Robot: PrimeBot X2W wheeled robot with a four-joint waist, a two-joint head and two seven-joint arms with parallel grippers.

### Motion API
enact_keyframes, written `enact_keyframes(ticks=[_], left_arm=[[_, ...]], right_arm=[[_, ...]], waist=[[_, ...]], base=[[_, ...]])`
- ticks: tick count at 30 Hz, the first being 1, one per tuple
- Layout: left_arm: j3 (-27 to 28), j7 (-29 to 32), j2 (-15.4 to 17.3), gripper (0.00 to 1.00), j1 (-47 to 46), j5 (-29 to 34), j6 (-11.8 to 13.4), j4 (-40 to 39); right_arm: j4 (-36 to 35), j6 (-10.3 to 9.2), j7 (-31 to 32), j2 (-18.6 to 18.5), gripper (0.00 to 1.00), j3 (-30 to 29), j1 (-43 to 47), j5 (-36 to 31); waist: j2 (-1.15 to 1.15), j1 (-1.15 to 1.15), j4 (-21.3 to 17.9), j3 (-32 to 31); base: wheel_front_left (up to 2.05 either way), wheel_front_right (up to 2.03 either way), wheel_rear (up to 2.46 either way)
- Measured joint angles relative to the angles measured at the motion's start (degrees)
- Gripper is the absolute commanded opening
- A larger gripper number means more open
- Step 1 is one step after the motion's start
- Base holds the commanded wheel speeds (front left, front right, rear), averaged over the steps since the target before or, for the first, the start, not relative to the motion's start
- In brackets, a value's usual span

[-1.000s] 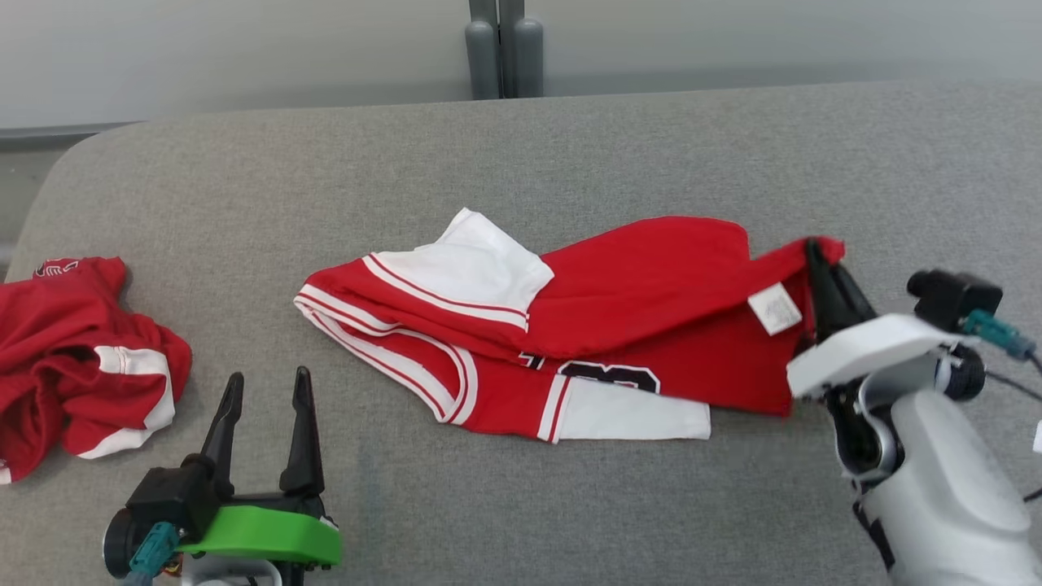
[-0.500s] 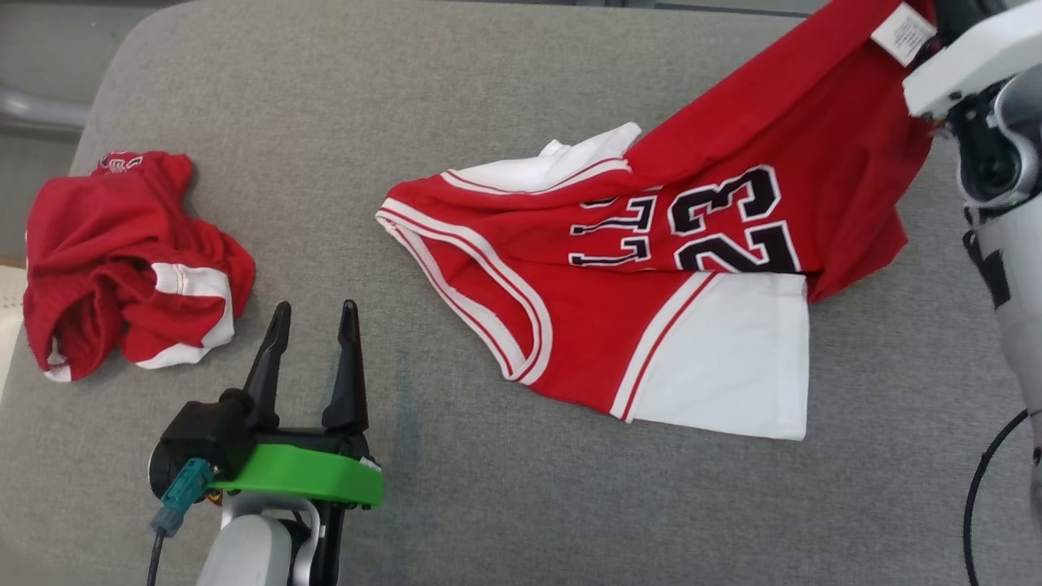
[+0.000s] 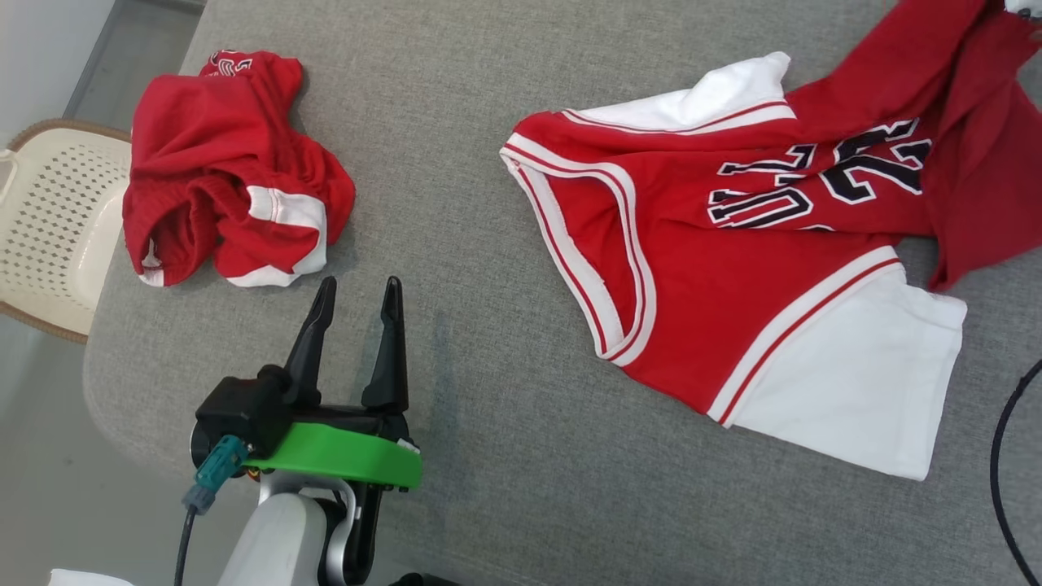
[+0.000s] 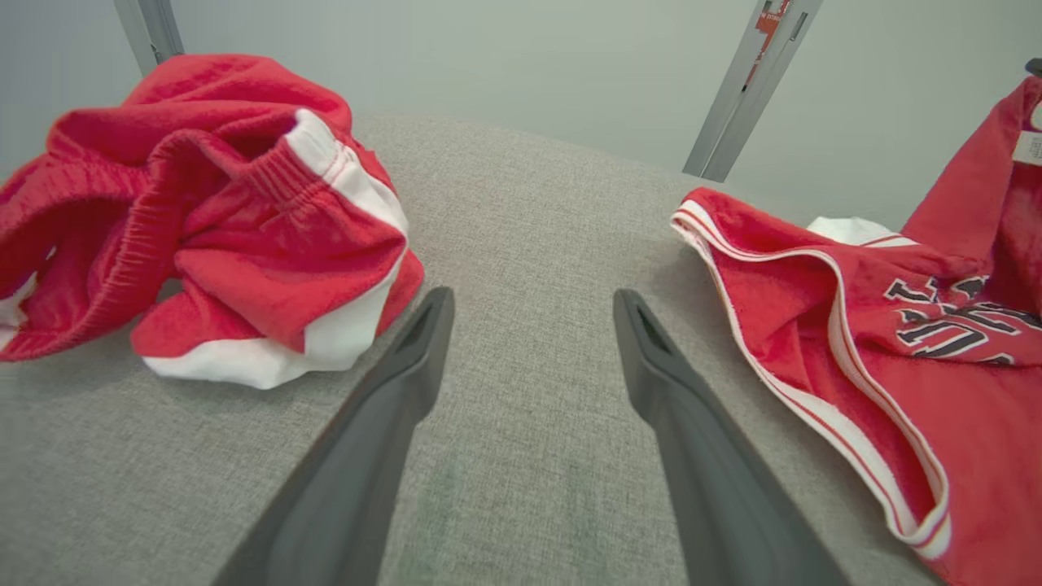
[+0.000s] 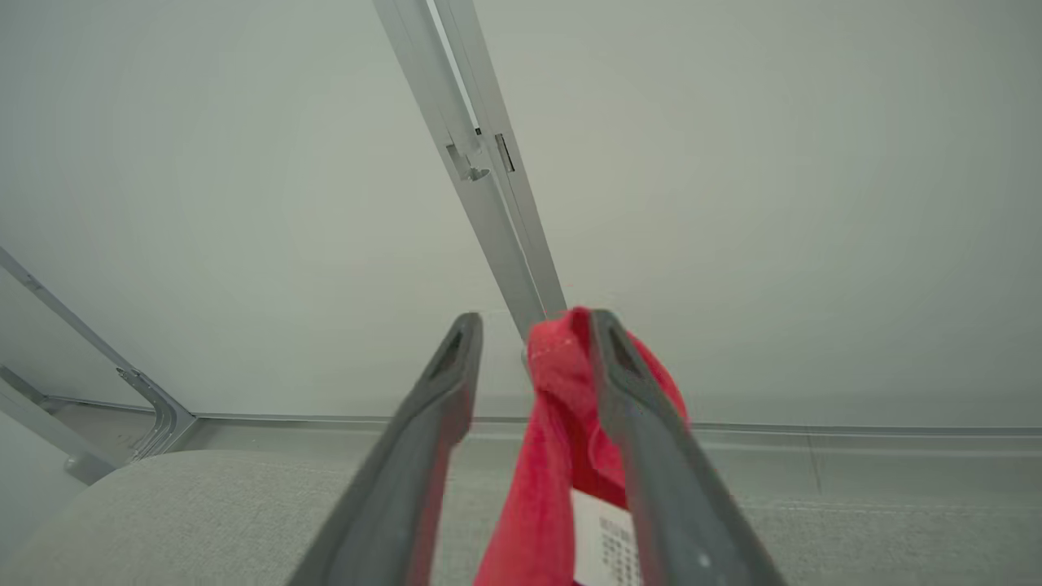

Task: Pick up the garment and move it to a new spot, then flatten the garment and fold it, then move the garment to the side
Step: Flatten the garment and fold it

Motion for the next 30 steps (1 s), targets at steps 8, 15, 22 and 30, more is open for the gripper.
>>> enact_keyframes(ticks=[8,15,22,30], left_arm=[[1.58,0.00,-0.09,1.00,0.05,2.22,-0.30,1.08],[3.85,0.00,-0.15,1.00,1.46,4.37,-1.40,2.35],[6.17,0.00,-0.12,1.00,3.28,5.90,-2.09,2.55],[6.91,-0.01,-0.03,1.00,4.69,6.01,-2.67,3.76]], right_arm=[[1.07,0.00,-3.30,2.91,1.00,4.56,4.40,3.00],[-9.62,0.00,-5.00,3.25,1.00,7.95,15.93,7.97],[-25.16,0.00,-5.24,1.56,1.00,0.85,31.01,5.61],[-36.24,0.00,-5.24,7.54,1.00,-7.06,49.76,-0.54]], waist=[[0.00,0.00,-0.60,-0.55],[0.00,0.00,-4.32,-3.69],[0.00,0.00,-10.90,-8.02],[0.00,-0.01,-17.62,-12.59]], base=[[0.00,0.00,0.00],[0.00,0.00,0.00],[0.00,0.00,0.00],[0.00,0.00,0.00]])
